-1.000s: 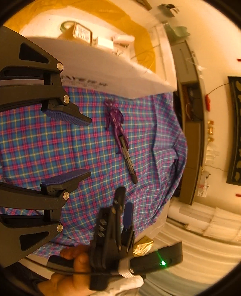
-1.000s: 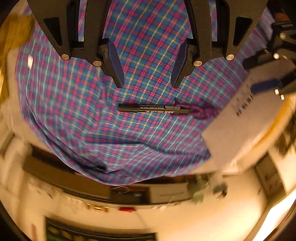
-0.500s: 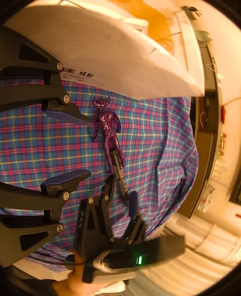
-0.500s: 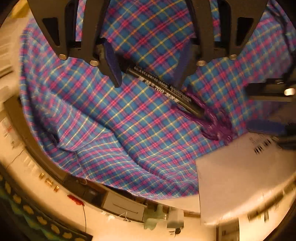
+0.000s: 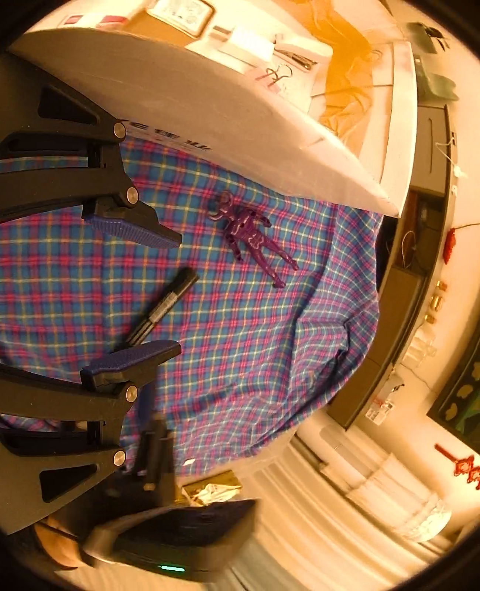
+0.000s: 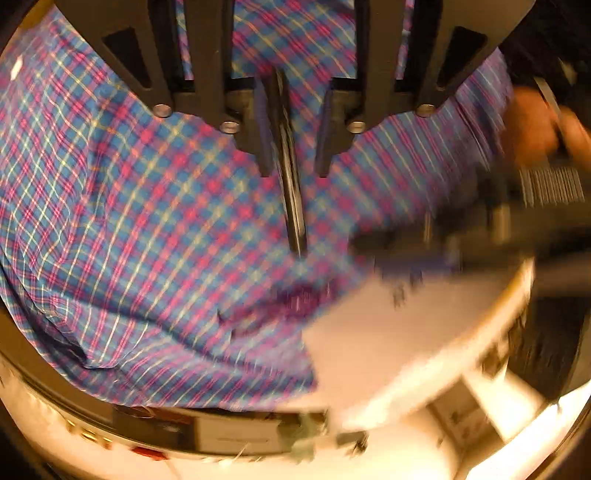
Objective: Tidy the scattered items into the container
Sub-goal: 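Grasp the black marker with the left tool while the right tool grasps the purple figure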
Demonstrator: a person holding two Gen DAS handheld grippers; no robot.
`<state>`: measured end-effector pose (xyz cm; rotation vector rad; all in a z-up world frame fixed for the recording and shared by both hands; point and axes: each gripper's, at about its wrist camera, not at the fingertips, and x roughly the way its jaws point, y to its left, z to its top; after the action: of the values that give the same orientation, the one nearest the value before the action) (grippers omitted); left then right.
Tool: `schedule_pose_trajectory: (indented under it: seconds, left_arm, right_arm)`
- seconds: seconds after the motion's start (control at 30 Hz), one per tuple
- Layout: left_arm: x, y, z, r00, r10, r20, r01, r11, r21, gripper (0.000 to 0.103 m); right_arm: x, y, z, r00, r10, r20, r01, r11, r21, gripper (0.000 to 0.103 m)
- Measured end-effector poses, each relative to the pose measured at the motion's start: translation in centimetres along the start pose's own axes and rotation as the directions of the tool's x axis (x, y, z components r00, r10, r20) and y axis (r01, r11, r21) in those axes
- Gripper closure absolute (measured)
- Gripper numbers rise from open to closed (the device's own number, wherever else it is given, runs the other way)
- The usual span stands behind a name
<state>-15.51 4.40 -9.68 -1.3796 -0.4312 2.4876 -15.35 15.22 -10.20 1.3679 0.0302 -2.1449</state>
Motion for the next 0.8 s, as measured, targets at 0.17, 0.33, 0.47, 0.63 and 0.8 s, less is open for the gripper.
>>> schedule_pose_trajectory:
  seconds: [0.17,0.33,0.47,0.63,0.8]
  left_arm:
    - [-1.0,0.5,-1.1,1.0,0.029,-0.005,-0.029,1.0,-0.004,0.049]
    - [-1.7,0.2,-2.1,0.999,0.041,-0.011,-0.04,0.998,0.056,0.049]
    - [-2.1,0.8,-2.0,0.999,0.029,-0.019,-0.028,0.998,0.05,0.049]
    - [-3.1,1.3,-1.8,1.0,-0.014,-0.016,0.014,1.0,0.028,0.049]
    - [-3.1,0.8,-2.0,1.0,-0.028,-0.012,0.028,0.999,0.036,0.049]
  right_arm:
    - [3.0,-1.4,5.0,0.999,0.001,0.05,-0.012,0.975,0.22,0.055]
    - [8.0,-1.1,9.2,1.0,-0.027,0.012,0.022,0.958,0.287,0.048]
    - [9.5,1.5,10.3,0.988,-0.157,-0.003,0.155,0.975,0.161,0.051]
    - [8.0,2.0,9.7,0.974,-0.225,-0.013,0.226,0.97,0.087,0.087]
    - [4.1,0.6,8.3,0.969,-0.246,0.021,0.241,0.962,0.13,0.087]
